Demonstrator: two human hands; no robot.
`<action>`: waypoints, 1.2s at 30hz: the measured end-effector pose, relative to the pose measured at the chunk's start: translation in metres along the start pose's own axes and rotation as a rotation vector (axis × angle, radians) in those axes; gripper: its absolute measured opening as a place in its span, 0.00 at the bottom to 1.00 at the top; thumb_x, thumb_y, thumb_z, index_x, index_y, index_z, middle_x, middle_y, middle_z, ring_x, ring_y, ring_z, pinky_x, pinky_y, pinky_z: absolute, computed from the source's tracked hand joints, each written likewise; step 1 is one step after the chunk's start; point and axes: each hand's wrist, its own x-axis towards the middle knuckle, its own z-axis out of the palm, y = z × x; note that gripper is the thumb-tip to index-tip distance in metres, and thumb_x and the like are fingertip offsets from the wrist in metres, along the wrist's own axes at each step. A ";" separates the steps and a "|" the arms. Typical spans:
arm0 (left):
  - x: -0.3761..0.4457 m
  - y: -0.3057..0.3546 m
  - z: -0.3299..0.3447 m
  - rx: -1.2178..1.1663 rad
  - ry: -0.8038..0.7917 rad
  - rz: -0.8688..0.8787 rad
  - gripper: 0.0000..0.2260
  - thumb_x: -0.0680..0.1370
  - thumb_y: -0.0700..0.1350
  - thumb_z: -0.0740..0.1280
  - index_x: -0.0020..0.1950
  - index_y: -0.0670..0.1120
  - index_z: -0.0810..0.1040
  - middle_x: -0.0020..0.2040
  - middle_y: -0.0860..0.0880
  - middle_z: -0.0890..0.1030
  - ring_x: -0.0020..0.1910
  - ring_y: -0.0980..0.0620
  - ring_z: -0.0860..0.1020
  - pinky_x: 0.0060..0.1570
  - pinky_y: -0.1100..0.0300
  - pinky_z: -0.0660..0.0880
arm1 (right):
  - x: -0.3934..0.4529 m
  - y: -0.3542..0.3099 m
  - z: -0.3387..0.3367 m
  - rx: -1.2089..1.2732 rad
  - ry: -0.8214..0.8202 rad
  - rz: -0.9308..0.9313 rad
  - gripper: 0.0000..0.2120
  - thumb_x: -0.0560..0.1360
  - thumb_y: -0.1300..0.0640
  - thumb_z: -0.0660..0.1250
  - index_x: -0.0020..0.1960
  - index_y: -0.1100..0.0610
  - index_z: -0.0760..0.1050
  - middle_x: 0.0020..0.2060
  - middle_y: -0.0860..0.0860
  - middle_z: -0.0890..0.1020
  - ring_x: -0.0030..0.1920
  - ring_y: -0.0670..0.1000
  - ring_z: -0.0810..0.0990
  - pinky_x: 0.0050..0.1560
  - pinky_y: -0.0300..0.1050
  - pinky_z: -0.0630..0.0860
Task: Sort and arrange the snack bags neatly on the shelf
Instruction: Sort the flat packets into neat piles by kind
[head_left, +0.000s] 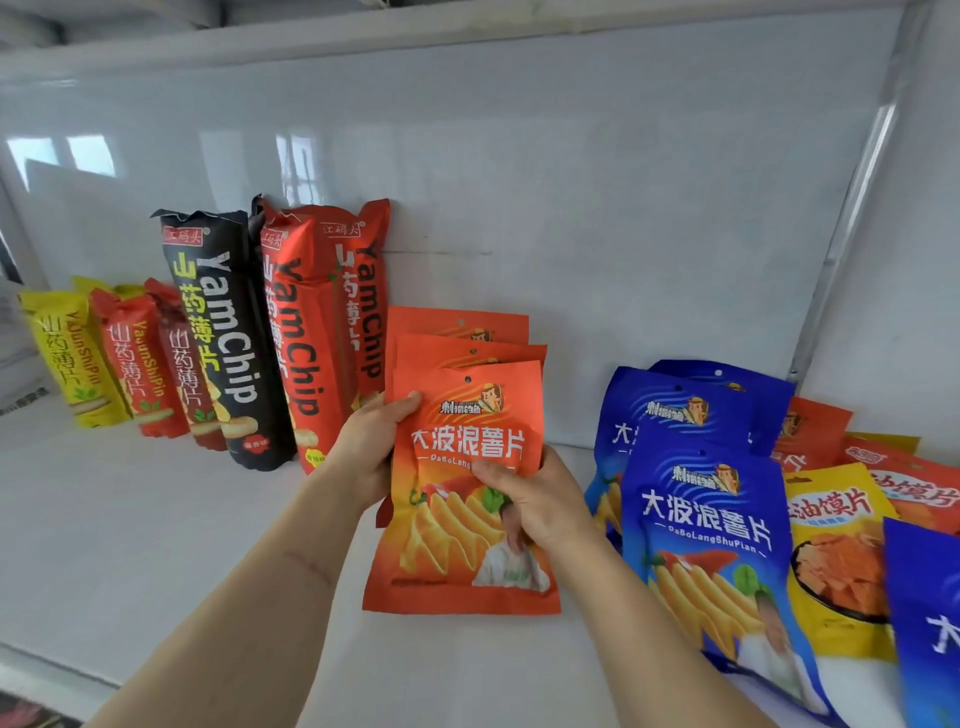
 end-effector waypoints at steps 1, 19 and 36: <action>0.006 0.004 -0.003 0.009 0.001 0.000 0.10 0.82 0.43 0.66 0.62 0.42 0.78 0.52 0.38 0.85 0.50 0.38 0.84 0.49 0.40 0.81 | 0.004 0.001 0.006 0.006 0.013 -0.007 0.09 0.73 0.57 0.75 0.49 0.57 0.77 0.39 0.56 0.85 0.17 0.52 0.70 0.17 0.38 0.65; 0.050 -0.031 -0.035 0.890 0.100 0.173 0.27 0.80 0.54 0.64 0.73 0.40 0.62 0.69 0.38 0.73 0.67 0.35 0.72 0.65 0.46 0.69 | 0.055 0.038 0.063 -0.013 0.293 0.020 0.13 0.74 0.57 0.74 0.54 0.62 0.76 0.28 0.50 0.80 0.16 0.52 0.68 0.19 0.38 0.65; 0.046 -0.049 -0.047 1.184 0.119 0.503 0.19 0.84 0.48 0.57 0.72 0.40 0.68 0.77 0.40 0.61 0.73 0.39 0.66 0.69 0.48 0.65 | 0.064 0.045 0.077 -0.187 0.364 0.031 0.20 0.73 0.50 0.75 0.58 0.59 0.74 0.35 0.54 0.83 0.19 0.50 0.75 0.22 0.40 0.71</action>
